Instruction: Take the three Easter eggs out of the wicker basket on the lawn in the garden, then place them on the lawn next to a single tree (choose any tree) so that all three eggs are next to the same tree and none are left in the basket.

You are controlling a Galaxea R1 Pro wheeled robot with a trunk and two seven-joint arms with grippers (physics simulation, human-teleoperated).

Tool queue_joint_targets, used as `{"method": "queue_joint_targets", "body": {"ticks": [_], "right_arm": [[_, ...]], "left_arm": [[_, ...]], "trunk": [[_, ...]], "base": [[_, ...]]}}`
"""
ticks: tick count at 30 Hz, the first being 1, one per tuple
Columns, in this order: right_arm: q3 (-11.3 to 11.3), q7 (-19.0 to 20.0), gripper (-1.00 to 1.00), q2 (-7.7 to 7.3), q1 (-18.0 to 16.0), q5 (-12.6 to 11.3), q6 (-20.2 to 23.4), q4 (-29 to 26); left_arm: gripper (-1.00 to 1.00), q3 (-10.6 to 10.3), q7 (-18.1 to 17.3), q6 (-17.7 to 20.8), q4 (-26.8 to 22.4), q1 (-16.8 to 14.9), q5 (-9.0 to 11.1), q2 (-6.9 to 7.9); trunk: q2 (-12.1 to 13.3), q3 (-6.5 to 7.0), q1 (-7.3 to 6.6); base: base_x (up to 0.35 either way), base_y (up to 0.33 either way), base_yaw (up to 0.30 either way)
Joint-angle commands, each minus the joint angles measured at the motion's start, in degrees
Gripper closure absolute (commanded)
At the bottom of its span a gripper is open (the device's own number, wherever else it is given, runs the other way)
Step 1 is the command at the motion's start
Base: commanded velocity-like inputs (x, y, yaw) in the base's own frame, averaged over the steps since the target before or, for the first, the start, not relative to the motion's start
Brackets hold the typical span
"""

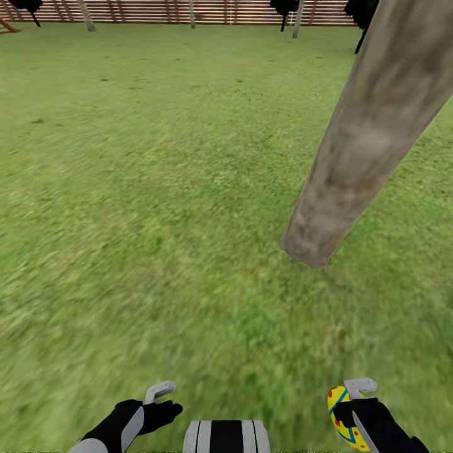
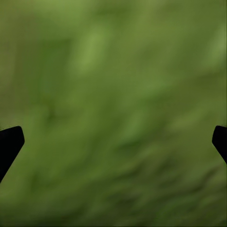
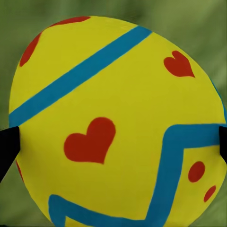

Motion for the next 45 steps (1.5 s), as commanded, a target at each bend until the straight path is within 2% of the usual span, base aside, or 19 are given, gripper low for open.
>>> {"method": "queue_joint_targets", "body": {"ticks": [1,10,11,26,40,45], "right_arm": [[0.23,-0.17,1.00,-0.05,-0.02,0.17,0.35,-0.07],[0.23,-0.17,1.00,-0.05,-0.02,0.17,0.37,-0.07],[0.23,-0.17,-1.00,-0.05,-0.02,0.17,0.36,-0.07],[0.23,-0.17,-1.00,-0.09,-0.02,0.08,0.34,-0.07],[0.23,-0.17,-1.00,-0.05,-0.02,0.08,0.34,-0.01],[0.23,-0.17,-1.00,-0.08,-0.02,0.08,0.34,-0.01]], "left_arm": [[-1.00,0.24,-0.01,0.47,-0.12,0.00,0.53,-0.02],[-1.00,0.29,-0.02,0.47,-0.12,0.00,0.53,-0.02],[-1.00,0.31,-0.02,0.47,-0.12,0.00,0.53,-0.02],[-1.00,0.32,-0.01,0.47,-0.12,0.00,0.53,-0.02],[-1.00,0.32,0.09,0.56,0.10,0.00,0.44,-0.31],[-1.00,0.32,0.08,0.56,0.56,0.00,0.35,-0.46]], "trunk": [[-0.03,-0.27,0.01],[-0.03,-0.27,0.01],[-0.03,-0.27,0.01],[-0.03,-0.27,0.01],[0.16,2.83,-0.35],[0.22,3.94,-0.48]], "base": [[0.000,0.000,0.000],[0.000,0.000,0.000],[0.000,0.000,0.000],[0.000,0.000,0.000],[0.000,0.000,0.000],[-0.273,-0.004,0.000]]}}
